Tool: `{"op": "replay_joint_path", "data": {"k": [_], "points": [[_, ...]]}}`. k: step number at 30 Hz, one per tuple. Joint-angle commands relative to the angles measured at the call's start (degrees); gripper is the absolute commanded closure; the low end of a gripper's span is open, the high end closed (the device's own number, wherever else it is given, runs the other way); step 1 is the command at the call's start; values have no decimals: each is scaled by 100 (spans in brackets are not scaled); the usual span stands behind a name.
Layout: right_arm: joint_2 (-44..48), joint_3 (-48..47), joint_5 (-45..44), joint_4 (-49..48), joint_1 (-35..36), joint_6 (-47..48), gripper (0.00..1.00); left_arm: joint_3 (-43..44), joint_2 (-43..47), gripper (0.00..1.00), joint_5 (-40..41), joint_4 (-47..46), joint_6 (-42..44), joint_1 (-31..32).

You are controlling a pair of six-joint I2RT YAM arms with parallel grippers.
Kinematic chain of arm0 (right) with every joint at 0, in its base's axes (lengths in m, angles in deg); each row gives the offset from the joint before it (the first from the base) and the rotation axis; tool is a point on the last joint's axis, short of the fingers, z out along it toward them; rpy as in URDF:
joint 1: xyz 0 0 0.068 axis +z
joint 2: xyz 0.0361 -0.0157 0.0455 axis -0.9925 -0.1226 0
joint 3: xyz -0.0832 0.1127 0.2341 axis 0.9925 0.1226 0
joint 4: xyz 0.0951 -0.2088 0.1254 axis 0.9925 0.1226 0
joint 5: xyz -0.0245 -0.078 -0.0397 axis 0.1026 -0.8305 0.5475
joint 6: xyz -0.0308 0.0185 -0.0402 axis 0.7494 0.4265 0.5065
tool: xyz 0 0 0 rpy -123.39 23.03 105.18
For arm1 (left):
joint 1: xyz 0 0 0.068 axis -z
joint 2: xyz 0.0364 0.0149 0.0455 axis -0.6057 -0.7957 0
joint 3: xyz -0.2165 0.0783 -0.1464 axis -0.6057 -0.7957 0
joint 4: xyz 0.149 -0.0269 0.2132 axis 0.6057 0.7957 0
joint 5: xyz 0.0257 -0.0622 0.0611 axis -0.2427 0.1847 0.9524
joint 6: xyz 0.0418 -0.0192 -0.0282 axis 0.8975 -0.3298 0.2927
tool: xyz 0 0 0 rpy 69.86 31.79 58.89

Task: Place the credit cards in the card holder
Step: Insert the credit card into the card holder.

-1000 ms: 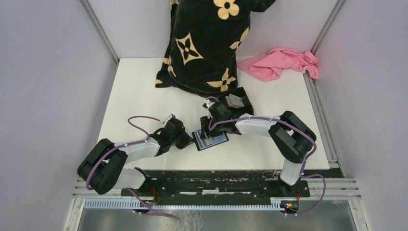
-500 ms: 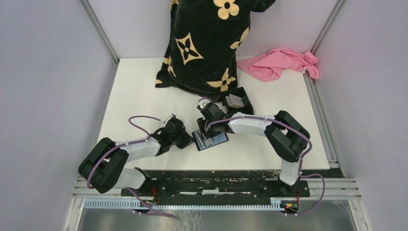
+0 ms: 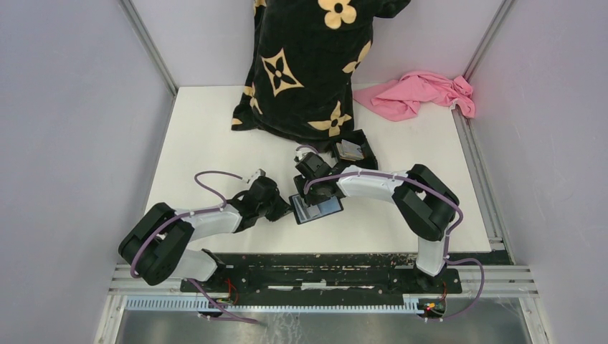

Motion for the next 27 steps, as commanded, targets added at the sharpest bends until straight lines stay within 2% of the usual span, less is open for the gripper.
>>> {"op": "replay_joint_path", "data": {"k": [1,10,21,27], "points": [[-320,37,-472,828,68,-38,48,-29,-172,92,118,541,140,226],[-75,-33,-414,971,61,-73,42,12,-293,92,158,482,91,382],[-98,21,-257,1054,59,-294,54,30,-357,92,149,442,89,441],[-76,-107,-130,1160,61,-441,56,20,-391,92,138,394,70,454]]}}
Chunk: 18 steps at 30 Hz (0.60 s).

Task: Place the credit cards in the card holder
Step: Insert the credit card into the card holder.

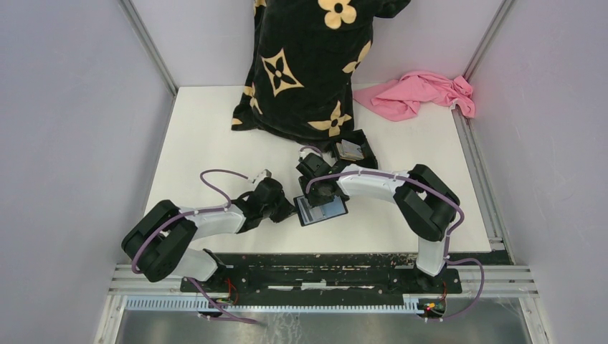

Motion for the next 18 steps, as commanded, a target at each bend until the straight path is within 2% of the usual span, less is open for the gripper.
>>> {"op": "replay_joint_path", "data": {"k": [1,9,14,18], "points": [[-113,-36,105,609,46,-177,56,-86,-240,92,-8,449,72,114],[-373,-454,389,798,46,-501,66,-99,-261,92,57,363,-55,192],[-399,-583,367,889,24,-626,65,-78,-301,92,86,286,-126,219],[-372,-694,462,900,11,-679,61,-30,-355,92,148,285,-169,228]]}}
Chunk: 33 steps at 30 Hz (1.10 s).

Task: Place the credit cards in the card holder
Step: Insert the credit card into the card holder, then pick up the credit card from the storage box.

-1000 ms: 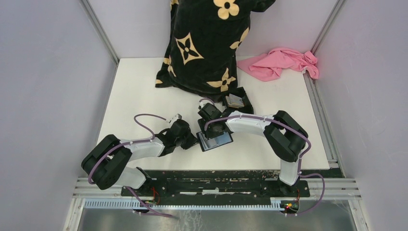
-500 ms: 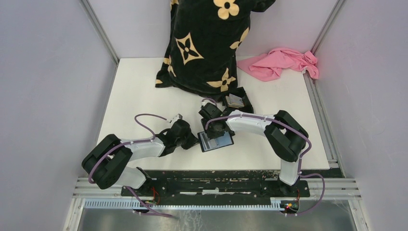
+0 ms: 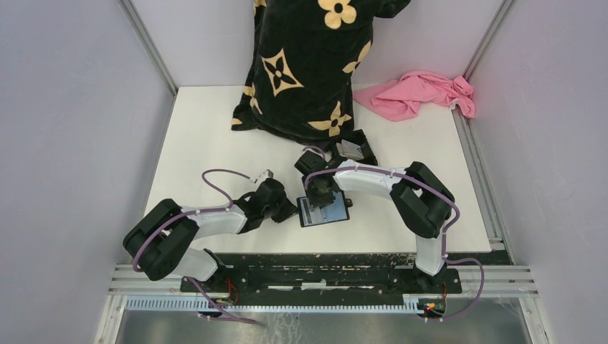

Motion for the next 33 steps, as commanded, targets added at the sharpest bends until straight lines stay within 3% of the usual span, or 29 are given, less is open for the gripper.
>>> {"op": "replay_joint_path", "data": {"k": [1,12,14,18,23,28,31,33], "points": [[-129,-254,322,33,65,-194,60,-20,-292,92,148,408,-181,123],[30,-920,-154,438,-9,594,48,523,-254,89,920,1329,-340,94],[96,-944,-194,447,-22,718,46,537,-136,81,1092,1487,-408,81],[212,-995,-361,478,-44,943,40,510,183,56,1438,1715,-516,68],[381,-1050,-652,406,-49,1214,37,589,447,43,1678,1905,-466,10],[807,-1320,-1578,347,-57,1805,43,952,846,40,1956,2124,-76,13],[1245,-1017,-2562,-401,-164,2096,61,1063,1152,36,1991,1778,302,8],[1401,-878,-2374,-859,-498,2027,65,1209,1169,31,1927,1644,530,-22]]}}
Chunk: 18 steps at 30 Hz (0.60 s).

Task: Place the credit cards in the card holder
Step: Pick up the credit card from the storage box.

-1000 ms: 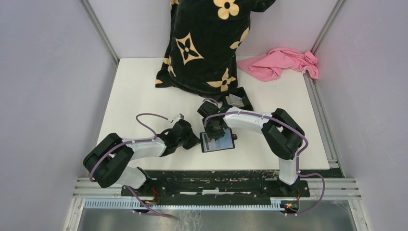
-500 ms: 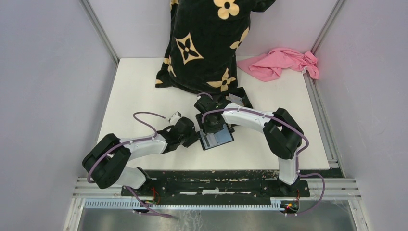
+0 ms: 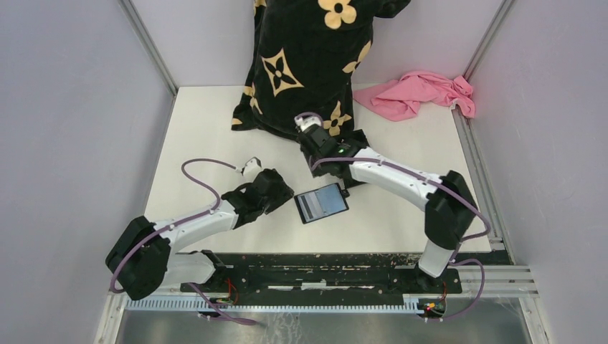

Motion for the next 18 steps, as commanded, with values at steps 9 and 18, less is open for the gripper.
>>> {"op": "replay_joint_path", "data": {"k": [9,18], "points": [[-121,-911,602,-344,-1643,97,15,957,-573,10,-865,-745,1067,-462],[-715,-1256,1135,-149,-2229,-115,29,942,-785,9,-1119,-860,1052,-677]]}}
